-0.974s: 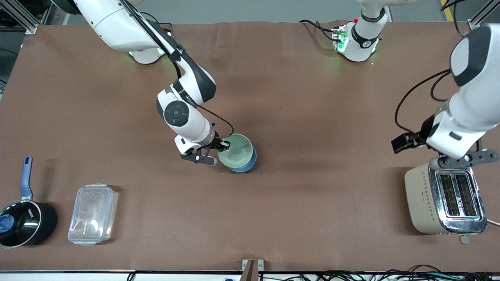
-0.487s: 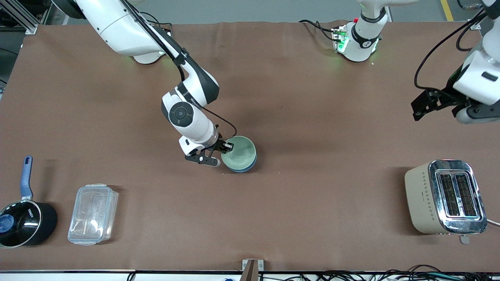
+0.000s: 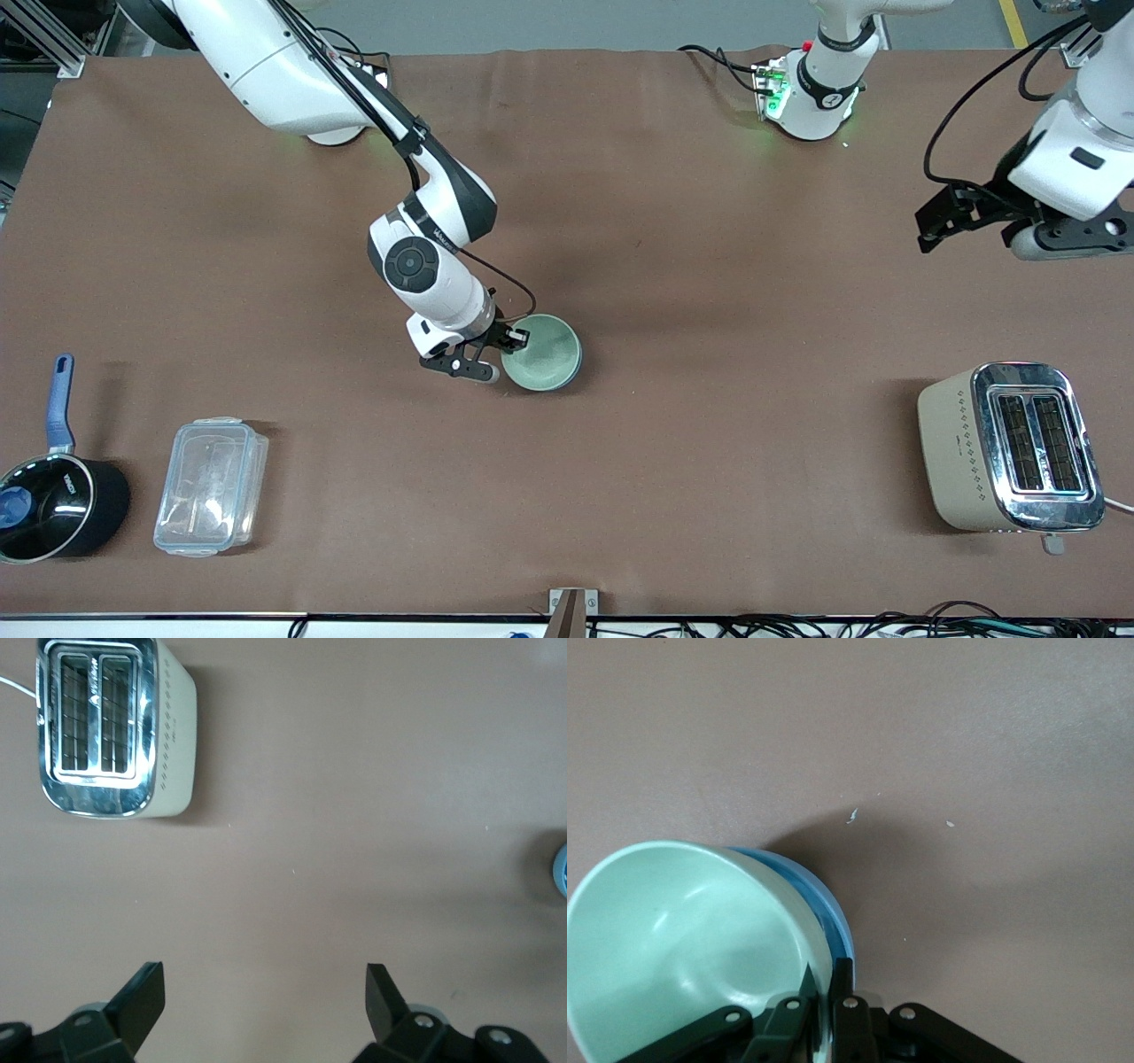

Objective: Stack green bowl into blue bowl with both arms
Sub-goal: 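Press the green bowl into the blue bowl while the left gripper withdraws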

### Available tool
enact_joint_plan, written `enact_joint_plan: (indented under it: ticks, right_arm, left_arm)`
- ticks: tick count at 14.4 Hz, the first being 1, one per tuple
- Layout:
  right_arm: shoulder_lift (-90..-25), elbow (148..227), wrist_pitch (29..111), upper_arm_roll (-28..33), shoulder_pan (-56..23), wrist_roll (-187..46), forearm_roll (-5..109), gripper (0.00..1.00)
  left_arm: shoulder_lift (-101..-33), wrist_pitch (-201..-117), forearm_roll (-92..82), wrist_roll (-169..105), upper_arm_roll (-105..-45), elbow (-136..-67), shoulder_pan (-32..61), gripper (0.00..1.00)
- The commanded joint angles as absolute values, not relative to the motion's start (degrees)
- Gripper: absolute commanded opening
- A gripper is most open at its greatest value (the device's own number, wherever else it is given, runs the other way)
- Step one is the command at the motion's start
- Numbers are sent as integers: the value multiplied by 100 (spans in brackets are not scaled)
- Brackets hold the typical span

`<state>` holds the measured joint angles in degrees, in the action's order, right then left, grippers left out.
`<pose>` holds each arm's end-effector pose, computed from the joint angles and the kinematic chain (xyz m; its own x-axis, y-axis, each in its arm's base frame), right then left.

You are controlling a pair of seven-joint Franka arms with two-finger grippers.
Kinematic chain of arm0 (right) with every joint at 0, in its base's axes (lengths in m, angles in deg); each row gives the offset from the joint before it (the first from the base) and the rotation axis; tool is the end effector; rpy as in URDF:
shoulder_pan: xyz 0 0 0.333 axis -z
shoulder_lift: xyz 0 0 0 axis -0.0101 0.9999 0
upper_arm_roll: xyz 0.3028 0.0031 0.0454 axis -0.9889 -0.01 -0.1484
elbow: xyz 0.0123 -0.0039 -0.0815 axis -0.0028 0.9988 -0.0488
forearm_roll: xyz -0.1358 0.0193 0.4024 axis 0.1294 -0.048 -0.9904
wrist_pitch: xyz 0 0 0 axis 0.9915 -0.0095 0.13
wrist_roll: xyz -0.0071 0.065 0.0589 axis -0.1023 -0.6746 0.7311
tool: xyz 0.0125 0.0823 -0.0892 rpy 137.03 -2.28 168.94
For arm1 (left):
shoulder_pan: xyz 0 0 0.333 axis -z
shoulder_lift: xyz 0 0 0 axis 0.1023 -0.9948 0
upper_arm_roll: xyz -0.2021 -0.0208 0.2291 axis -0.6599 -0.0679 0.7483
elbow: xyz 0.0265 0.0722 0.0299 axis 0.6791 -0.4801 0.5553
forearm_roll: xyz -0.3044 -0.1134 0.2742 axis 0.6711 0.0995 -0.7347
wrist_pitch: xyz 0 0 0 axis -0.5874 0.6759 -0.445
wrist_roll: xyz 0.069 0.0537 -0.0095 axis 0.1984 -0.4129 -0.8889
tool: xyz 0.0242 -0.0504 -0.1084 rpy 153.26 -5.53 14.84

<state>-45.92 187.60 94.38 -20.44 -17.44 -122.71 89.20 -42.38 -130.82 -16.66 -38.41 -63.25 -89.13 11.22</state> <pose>0.5811 0.3971 0.2066 0.9664 -0.2524 -0.0488 -0.2570 -0.9453 -0.2007 0.5797 -0.1143 0.6158 0.9995 0.0149 0.0290 0.0161 -0.9991 -0.0404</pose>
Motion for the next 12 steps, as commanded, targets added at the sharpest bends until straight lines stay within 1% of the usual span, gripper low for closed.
enact_joint_plan:
  ticks: [1,2,3,4,5,6,7,8,9,10,12]
  right_arm:
    - [-4526,18680,9457,-2093,-1744,-12437,9061,11]
    - [-4526,18697,9466,-2093,-1726,-12437,9061,16]
    - [-4526,18697,9440,-2093,-1700,-12428,9061,35]
    - [-4526,18688,9413,-2093,-1691,-12437,9061,51]
    - [-4534,18688,9396,-2093,-1682,-12437,9052,70]
    - [-4561,18680,9369,-2102,-1674,-12420,9043,80]
    - [-4622,18671,9282,-2102,-1656,-12402,9043,85]
    - [-4735,18653,8977,-2102,-1612,-12393,9043,92]
    - [-4980,18662,8634,-2093,-1595,-12376,9069,99]
    - [-5305,18679,8265,-2076,-1560,-12376,9139,100]
    - [-5938,18688,7440,-2085,-1350,-12384,9725,100]
  left_arm:
    - [-4041,-12875,-1561,-3752,-6290,-9049,1115,100]
    - [-4050,-12866,-1535,-3752,-6290,-9049,1089,100]
    - [-4050,-12866,-1534,-3743,-6290,-9049,1088,100]
    - [-4050,-12866,-1543,-3613,-6290,-9040,1132,100]
    - [-4033,-12866,-1552,-3516,-6298,-9040,1150,100]
    - [-4032,-12866,-1561,-3454,-6307,-9023,1150,100]
    - [-4032,-12866,-1561,-3436,-6299,-9005,1150,100]
    - [-4032,-12866,-1543,-3409,-6299,-8996,1115,100]
    - [-4041,-12858,-1535,-3400,-6299,-8996,1115,100]
    - [-4041,-12857,-1552,-3400,-6290,-8988,1106,100]
    - [-4076,-12858,-1561,-3383,-6290,-8891,1106,100]
